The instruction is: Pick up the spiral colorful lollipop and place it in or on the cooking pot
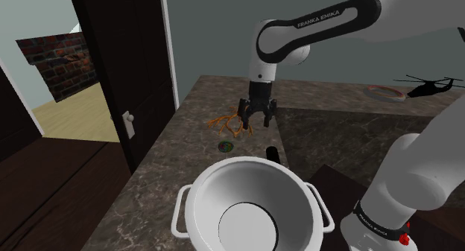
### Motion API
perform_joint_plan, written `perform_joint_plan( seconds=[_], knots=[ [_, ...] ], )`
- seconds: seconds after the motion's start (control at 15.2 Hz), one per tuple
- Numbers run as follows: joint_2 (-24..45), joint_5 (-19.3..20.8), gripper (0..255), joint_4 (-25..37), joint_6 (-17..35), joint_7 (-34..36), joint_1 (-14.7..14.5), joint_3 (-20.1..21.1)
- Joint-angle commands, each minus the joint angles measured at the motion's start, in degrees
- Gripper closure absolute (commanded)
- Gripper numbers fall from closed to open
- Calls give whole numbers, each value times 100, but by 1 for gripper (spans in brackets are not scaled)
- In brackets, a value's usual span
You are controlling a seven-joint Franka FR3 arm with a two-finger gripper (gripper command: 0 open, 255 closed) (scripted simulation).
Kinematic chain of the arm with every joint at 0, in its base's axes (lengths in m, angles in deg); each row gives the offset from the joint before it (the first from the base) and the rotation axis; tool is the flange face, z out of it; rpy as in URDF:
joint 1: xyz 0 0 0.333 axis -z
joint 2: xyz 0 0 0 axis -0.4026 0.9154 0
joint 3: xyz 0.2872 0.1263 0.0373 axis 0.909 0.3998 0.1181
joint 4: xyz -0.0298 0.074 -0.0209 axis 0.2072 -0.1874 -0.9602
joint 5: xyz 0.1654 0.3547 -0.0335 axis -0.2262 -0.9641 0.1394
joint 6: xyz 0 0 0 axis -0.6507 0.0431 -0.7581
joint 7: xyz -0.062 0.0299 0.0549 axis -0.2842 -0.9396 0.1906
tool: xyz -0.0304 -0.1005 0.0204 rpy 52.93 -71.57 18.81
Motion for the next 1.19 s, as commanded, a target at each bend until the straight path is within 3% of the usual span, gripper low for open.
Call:
perform_joint_plan(
  seconds=[0.0,0.4,1.12],
  knots=[
    [374,-246,0,162,217,64,-84,67],
    [1491,-894,0,911,614,169,-274,225],
    [1673,-1023,0,564,1176,113,-386,337]
  ],
)
